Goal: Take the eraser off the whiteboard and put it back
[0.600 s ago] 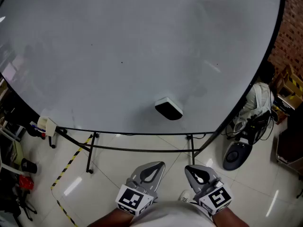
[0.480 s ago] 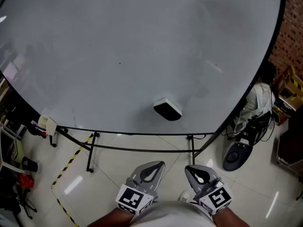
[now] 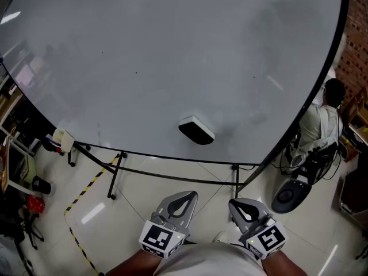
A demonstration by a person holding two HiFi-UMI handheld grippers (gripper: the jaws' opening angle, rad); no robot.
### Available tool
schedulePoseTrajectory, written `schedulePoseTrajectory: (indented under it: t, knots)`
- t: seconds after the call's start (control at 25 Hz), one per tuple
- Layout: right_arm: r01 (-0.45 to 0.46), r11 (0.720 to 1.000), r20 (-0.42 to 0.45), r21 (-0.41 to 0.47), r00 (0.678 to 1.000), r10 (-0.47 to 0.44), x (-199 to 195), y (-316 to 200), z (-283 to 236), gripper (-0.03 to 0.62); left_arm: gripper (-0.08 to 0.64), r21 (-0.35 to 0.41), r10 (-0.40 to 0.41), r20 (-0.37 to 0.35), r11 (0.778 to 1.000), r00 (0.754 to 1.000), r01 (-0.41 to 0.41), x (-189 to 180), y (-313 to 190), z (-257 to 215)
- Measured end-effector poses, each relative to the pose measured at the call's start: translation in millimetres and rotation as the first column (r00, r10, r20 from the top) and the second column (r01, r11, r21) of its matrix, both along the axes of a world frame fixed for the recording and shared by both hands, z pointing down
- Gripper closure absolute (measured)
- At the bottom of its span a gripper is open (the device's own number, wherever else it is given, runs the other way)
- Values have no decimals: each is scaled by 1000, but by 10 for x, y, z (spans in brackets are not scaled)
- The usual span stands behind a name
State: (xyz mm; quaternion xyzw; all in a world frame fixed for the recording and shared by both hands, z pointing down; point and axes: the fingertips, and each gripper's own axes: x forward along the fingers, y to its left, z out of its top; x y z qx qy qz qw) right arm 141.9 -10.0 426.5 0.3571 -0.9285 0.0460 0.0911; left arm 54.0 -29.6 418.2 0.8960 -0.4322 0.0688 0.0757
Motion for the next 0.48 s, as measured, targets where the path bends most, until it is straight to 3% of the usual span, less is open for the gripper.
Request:
schedulePoseTrajectory:
  t: [0.24,0.48]
  knots:
    - [40,999,-2,-8,999,-40,-6,-68,79,591,543,-23,-31,18,999,999,31,-9,-41,80]
    - [-22,1000,-2,-11,1000,22,-155,-298,54,591,543,2,19,4,1000,1000,-19,-141,-348,-92]
